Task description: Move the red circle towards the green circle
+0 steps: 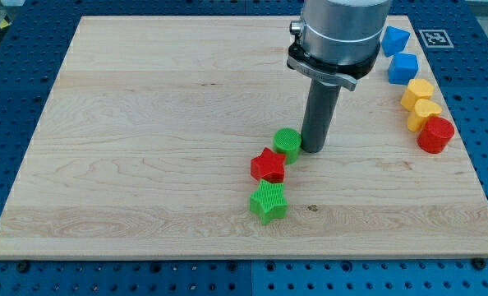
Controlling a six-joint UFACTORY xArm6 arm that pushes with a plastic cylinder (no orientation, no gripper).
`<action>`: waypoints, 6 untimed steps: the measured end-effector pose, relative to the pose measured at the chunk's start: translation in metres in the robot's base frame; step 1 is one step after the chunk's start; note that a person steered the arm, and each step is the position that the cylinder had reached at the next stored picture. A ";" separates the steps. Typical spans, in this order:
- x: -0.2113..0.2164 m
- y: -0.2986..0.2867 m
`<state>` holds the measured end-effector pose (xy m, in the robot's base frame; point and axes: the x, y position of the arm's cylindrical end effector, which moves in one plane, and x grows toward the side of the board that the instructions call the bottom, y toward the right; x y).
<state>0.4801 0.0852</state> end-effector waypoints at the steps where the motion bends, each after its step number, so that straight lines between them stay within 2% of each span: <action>1: 0.000 -0.022; 3: -0.003 -0.008; 4: 0.011 0.033; 6: 0.015 0.042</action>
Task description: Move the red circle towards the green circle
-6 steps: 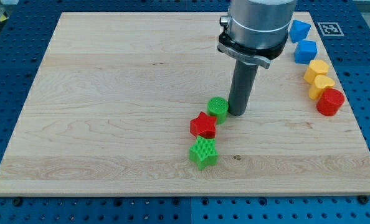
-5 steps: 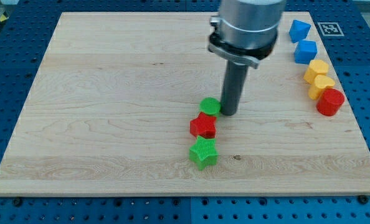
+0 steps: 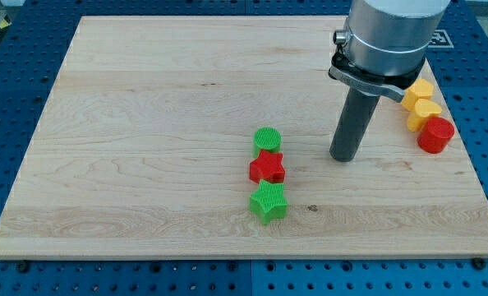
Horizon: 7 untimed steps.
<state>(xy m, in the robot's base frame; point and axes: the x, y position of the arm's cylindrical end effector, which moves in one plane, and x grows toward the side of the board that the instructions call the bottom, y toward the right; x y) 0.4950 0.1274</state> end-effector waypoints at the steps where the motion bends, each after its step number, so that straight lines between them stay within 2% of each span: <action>1: 0.026 0.049; 2: 0.040 0.084; 3: 0.042 0.089; 4: 0.062 0.148; 6: 0.051 0.218; 7: 0.032 0.218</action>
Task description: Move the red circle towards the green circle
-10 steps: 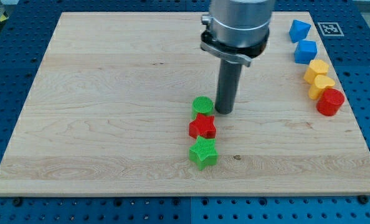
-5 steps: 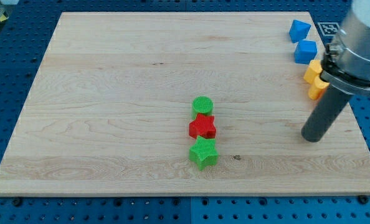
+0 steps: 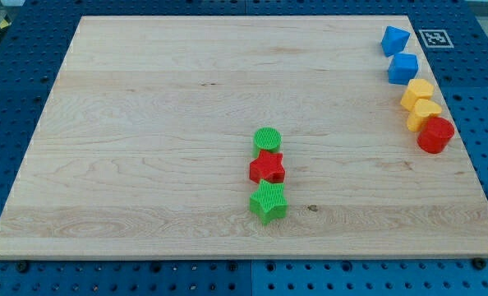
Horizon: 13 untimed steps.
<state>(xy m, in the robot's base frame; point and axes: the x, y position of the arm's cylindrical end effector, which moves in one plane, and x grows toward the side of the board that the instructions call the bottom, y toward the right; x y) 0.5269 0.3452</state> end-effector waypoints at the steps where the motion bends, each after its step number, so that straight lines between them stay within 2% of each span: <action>1: -0.035 -0.009; 2: -0.042 -0.012; 4: -0.058 -0.057; 7: -0.050 -0.073; 8: -0.070 -0.093; 12: -0.064 -0.175; 13: -0.040 -0.152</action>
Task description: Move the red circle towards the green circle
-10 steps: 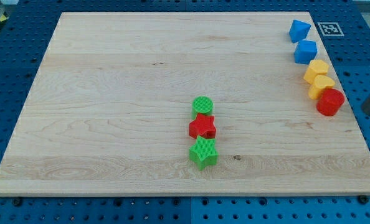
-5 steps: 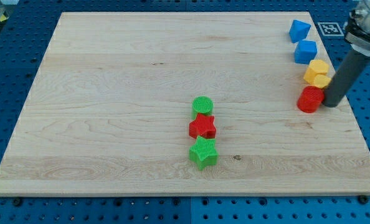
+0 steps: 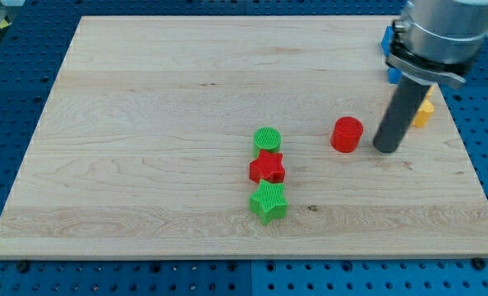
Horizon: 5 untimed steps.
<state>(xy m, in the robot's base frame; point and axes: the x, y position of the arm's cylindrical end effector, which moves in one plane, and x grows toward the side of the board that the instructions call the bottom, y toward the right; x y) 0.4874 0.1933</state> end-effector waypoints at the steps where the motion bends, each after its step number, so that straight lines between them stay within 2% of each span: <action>1: -0.010 -0.004; 2: -0.029 -0.028; 5: -0.002 -0.028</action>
